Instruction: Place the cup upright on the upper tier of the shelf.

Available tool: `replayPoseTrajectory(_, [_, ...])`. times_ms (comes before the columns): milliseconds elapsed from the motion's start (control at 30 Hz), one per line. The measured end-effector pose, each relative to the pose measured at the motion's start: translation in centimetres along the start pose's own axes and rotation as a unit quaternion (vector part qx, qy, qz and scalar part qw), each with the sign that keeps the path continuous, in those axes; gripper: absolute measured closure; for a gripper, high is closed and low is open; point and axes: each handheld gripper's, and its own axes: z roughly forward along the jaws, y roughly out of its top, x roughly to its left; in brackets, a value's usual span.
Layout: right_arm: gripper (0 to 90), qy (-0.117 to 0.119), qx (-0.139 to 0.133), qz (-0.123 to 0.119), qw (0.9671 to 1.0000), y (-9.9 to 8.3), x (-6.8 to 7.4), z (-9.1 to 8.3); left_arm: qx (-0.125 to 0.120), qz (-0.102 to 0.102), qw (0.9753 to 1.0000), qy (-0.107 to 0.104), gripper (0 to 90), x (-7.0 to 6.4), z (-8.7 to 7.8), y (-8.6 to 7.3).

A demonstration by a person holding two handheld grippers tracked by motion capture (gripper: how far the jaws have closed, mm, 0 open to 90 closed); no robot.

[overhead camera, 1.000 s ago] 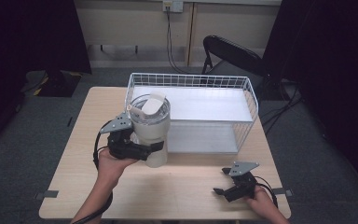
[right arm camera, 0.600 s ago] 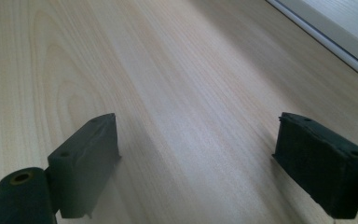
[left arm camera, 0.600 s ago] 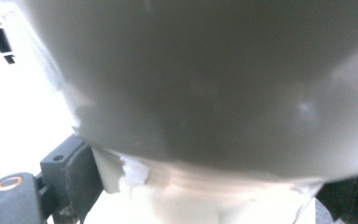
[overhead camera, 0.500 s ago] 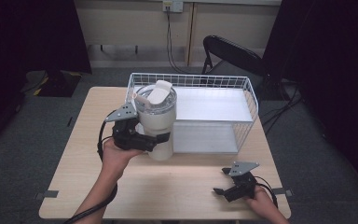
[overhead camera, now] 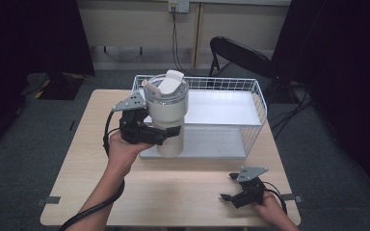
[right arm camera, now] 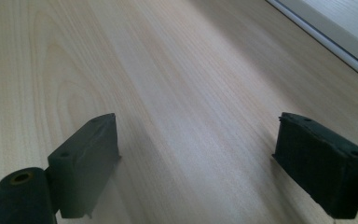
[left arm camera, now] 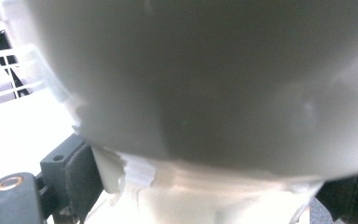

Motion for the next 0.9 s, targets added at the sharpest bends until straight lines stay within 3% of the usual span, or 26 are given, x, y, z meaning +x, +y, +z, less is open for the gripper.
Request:
replayPoseTrajectory(467, [12.9, 0.000, 0.000, 0.001, 1.0000, 0.0, 0.0, 0.0, 0.003, 0.002, 1.0000, 0.003, 9.3, 0.3, 0.5, 3.1])
replayPoseTrajectory(900, [12.9, 0.000, 0.000, 0.001, 1.0000, 0.0, 0.0, 0.0, 0.004, 0.002, 0.9999, 0.016, 9.3, 0.8, 0.9, 4.8])
